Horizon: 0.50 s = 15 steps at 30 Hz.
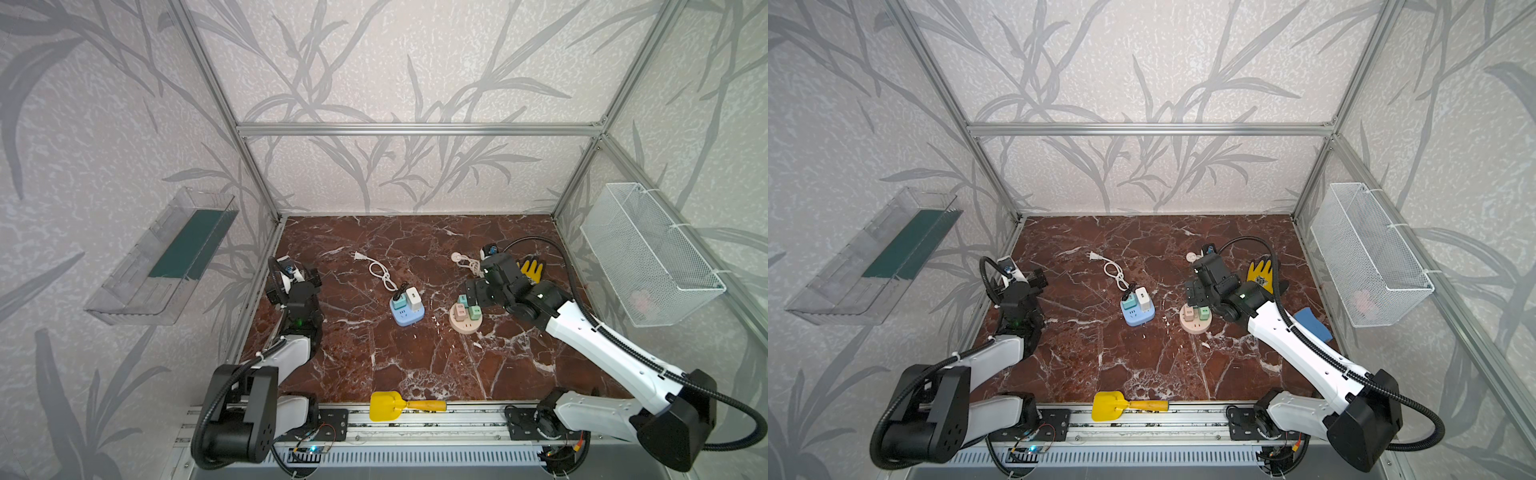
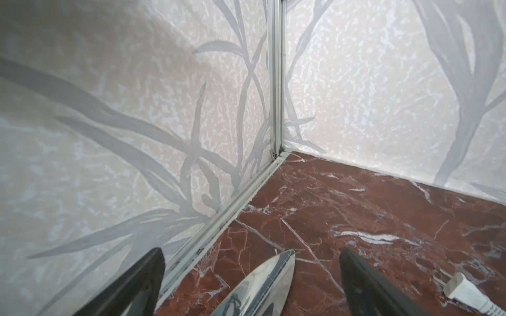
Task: Insert plugs into power strip
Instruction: Reset both arms
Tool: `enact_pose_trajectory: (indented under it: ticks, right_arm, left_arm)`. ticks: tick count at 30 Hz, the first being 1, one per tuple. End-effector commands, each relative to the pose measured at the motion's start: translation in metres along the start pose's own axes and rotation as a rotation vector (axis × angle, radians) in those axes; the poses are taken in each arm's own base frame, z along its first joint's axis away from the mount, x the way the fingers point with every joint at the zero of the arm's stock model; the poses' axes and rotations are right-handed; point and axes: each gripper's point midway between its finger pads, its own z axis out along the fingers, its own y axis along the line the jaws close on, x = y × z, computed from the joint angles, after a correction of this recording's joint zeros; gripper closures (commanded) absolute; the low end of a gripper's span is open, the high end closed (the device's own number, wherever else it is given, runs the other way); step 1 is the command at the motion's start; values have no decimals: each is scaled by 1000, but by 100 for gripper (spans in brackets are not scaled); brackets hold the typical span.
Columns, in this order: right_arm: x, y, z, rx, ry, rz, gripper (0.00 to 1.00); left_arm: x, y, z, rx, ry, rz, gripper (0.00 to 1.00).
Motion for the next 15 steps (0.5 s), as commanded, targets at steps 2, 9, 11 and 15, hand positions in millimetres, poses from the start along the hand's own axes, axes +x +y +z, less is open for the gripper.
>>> enact_pose_trajectory:
  ticks: [2, 9, 11, 15]
  right_arm:
    - [-1, -6, 3, 11, -88, -22, 1]
    - [-8, -36, 12, 122, -407, -106, 1]
    - [-9, -62, 24, 212, -397, -85, 1]
    - [-6, -109, 60, 349, -476, -11, 1]
  left_arm:
    - [53, -35, 4, 212, 145, -4, 1]
    - [63, -48, 17, 228, 117, 32, 1]
    - [63, -45, 16, 217, 151, 25, 1]
    - [65, -41, 20, 182, 140, 15, 1]
